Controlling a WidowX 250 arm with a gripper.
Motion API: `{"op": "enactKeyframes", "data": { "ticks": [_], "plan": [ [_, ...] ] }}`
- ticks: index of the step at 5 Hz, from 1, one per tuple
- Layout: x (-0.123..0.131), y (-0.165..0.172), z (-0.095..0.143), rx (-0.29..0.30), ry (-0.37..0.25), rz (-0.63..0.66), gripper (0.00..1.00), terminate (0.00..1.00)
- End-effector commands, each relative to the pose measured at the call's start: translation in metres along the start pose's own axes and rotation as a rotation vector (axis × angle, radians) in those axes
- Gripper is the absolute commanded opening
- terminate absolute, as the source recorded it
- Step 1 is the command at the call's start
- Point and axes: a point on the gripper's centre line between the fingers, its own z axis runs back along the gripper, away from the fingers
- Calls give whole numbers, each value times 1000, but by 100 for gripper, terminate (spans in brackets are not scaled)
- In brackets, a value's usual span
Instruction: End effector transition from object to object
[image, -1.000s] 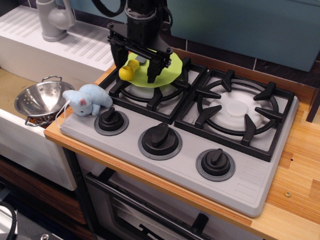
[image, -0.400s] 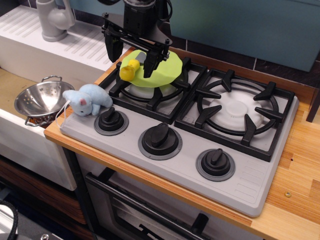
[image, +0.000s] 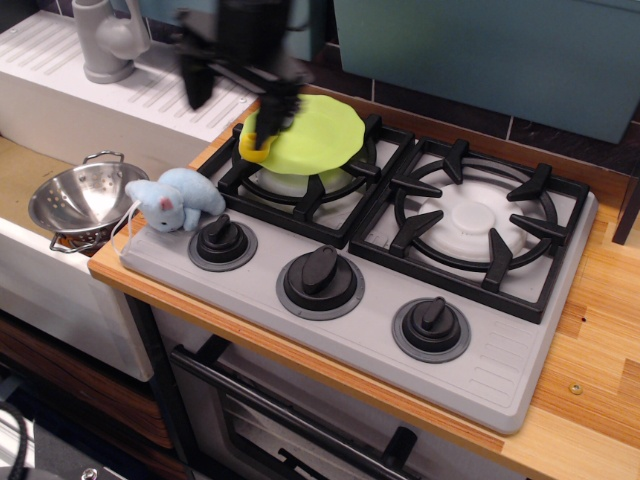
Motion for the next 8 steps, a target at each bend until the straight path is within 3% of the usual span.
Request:
{"op": "enactKeyframes", "data": {
  "ticks": [1,6,8],
  "plan": [
    [-18,20,8,28,-72,3,100,0],
    [-24,5,-41,-59,-145,34,100,0],
    [-26,0,-50,-101,-135,47,100,0]
  ]
}}
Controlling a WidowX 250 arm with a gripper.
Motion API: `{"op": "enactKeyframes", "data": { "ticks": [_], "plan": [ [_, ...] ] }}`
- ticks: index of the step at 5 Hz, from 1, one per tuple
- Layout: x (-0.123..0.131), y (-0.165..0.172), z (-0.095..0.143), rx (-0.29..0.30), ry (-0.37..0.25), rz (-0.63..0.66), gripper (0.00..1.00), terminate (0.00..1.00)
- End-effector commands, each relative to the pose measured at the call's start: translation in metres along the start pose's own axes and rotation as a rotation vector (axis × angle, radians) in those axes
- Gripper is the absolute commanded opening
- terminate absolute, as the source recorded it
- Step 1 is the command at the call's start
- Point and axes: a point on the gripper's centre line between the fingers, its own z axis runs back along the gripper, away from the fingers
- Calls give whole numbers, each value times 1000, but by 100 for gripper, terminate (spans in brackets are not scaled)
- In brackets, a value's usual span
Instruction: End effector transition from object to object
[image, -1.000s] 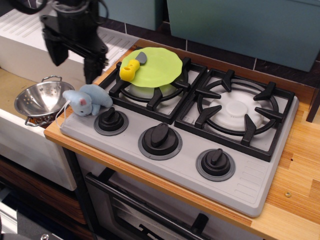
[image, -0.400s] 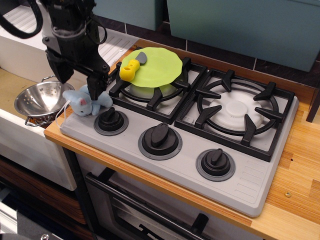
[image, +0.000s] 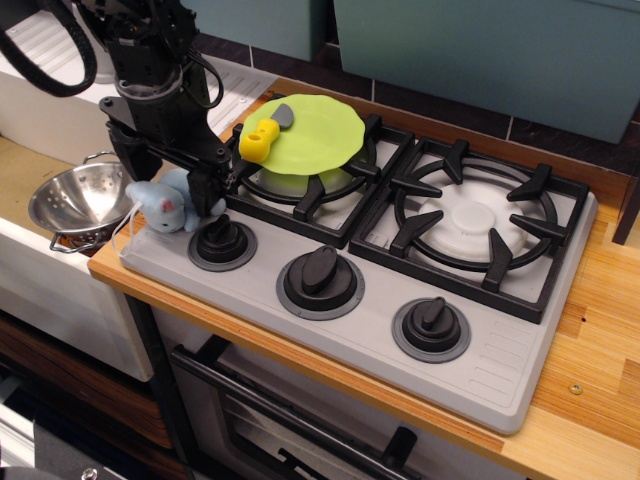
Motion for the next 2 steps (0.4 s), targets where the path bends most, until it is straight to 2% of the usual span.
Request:
{"op": "enactKeyframes", "data": {
  "ticks": [1,2],
  "plan": [
    [-3,3,2,-3,0,27,100,0],
    [-7,2,7,3,19,41,100,100]
  ]
}}
